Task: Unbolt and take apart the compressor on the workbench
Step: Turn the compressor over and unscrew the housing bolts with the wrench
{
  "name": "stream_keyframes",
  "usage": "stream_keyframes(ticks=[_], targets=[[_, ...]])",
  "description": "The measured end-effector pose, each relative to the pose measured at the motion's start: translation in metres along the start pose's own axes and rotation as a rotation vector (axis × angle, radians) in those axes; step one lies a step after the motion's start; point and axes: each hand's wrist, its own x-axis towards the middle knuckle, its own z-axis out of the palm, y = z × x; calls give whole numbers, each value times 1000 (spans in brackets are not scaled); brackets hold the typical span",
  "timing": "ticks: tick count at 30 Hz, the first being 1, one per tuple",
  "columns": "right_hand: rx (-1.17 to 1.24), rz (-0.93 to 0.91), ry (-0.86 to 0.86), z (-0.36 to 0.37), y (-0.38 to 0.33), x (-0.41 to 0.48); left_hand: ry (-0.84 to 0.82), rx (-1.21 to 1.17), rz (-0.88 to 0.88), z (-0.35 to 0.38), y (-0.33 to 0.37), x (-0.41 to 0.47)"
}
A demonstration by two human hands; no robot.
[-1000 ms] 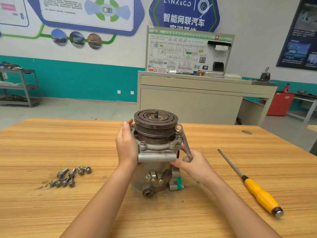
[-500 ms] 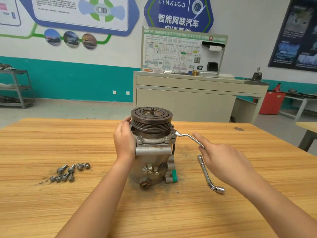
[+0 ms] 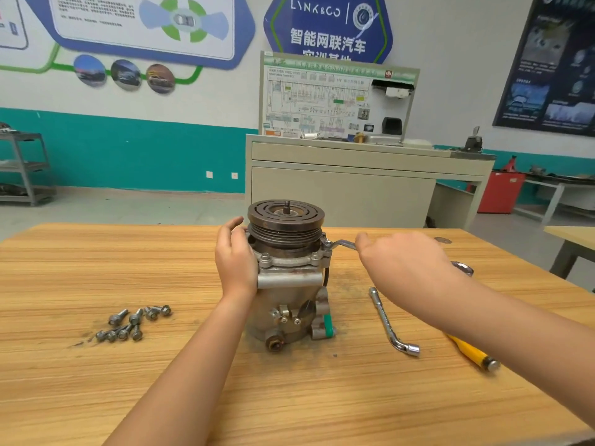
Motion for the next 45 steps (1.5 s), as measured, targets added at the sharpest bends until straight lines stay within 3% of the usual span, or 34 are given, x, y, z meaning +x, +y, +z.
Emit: stream_keyframes(ticks=[10,16,23,27,30,34,38,40,45], targets=[[-135,-92,-95,-15,-8,0,4,-57,-60,-1,3,-4],[-157,-142,97,10,11,4,1,-21,-23,-2,-1,-2],[-192,-297,154,49,49,60,-60,14,18,-13,-11,-3],[-124,-363,299,57,45,99,-110,57,82,-27,-23,-16],[35,-345,628,68,25,116,-139,38,73,-29,-28,-24],[235,-294,694,69,11,116,-215,-7,71,-25,-23,-29],[627,30,624,67,25,87,-247,-47,55,-25,-23,-29],[776,99,550,66,28,63,-267,-41,52,-24,-22,-31],[550,0,254,55,29,11,-306,-25,76,-26,-20,-34]])
